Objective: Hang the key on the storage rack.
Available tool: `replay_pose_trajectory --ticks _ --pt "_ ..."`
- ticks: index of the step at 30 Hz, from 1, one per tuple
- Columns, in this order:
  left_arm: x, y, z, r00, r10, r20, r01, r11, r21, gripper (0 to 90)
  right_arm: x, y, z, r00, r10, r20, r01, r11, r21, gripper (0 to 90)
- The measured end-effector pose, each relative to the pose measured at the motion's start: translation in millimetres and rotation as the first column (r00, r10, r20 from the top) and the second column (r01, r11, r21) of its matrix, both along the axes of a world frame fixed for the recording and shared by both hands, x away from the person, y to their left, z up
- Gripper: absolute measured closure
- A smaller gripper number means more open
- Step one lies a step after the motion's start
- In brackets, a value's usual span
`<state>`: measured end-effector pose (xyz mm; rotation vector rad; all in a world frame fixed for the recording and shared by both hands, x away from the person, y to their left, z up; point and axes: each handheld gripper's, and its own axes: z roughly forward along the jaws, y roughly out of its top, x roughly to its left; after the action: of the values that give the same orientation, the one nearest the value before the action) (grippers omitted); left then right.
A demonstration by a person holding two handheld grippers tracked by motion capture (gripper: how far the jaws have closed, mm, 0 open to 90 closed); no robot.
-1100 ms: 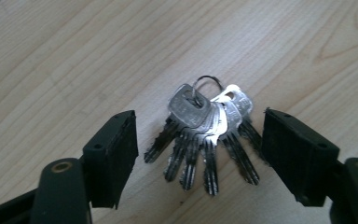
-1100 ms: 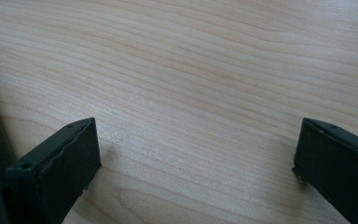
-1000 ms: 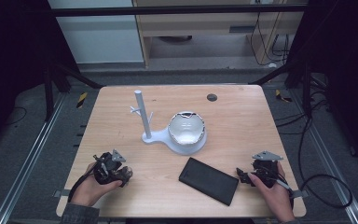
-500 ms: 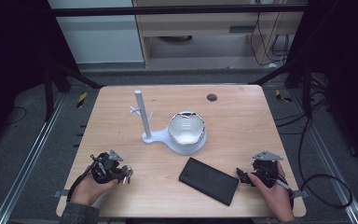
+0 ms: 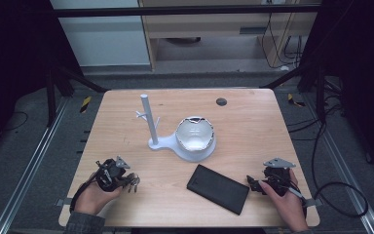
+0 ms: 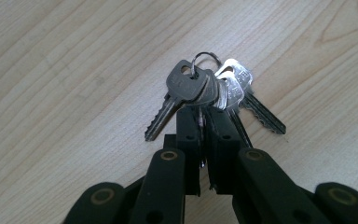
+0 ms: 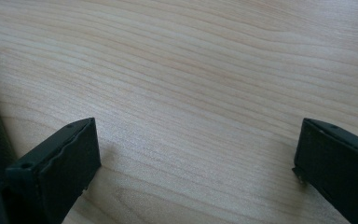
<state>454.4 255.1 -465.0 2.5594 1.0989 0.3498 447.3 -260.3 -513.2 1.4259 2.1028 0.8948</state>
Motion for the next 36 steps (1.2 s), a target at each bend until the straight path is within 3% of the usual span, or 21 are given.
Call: replay_pose_trajectory --ticks 4,8,18,20,28,30,35,36 --pt "-1.0 2.0 3.1 0.9997 0.014 0.021 -0.014 0.9999 -0.004 85.2 0.0 0.8 0.2 1.0000 -0.004 -0.002 0.004 1.000 0.004 0.4" --pt "-1.7 3.9 5.9 0.9995 0.019 0.023 -0.019 0.9998 -0.004 89.5 0.1 1.1 0.1 1.0000 -0.004 -0.001 0.004 1.000 0.003 0.4" --pt "-0.4 6.4 6.4 0.9990 0.030 0.034 -0.030 0.9995 -0.005 89.6 0.1 1.2 -0.1 1.0000 -0.003 0.001 0.003 1.000 0.000 0.4" --pt "-1.3 6.7 12.1 0.9985 0.026 0.048 -0.024 0.9990 -0.038 89.6 0.0 1.3 -0.1 1.0000 -0.004 0.001 0.004 1.000 0.000 0.4" --pt "-7.1 5.9 23.8 0.9970 0.014 0.076 -0.008 0.9965 -0.084 89.7 0.0 1.7 -0.1 1.0000 -0.007 0.001 0.007 1.000 0.000 0.3" --pt "-10.2 5.6 33.3 0.9959 0.002 0.090 0.008 0.9941 -0.108 89.7 0.9 2.0 0.0 1.0000 -0.007 -0.001 0.007 1.000 0.000 0.3" --pt "-12.8 0.9 50.5 0.9918 -0.020 0.126 0.033 0.9942 -0.102 89.7 7.9 3.4 0.3 1.0000 -0.007 -0.003 0.007 1.000 0.006 0.3" --pt "-12.1 -0.1 59.6 0.9894 -0.022 0.144 0.038 0.9927 -0.114 89.7 9.8 2.6 0.1 1.0000 -0.002 0.001 0.002 1.000 0.001 0.3"
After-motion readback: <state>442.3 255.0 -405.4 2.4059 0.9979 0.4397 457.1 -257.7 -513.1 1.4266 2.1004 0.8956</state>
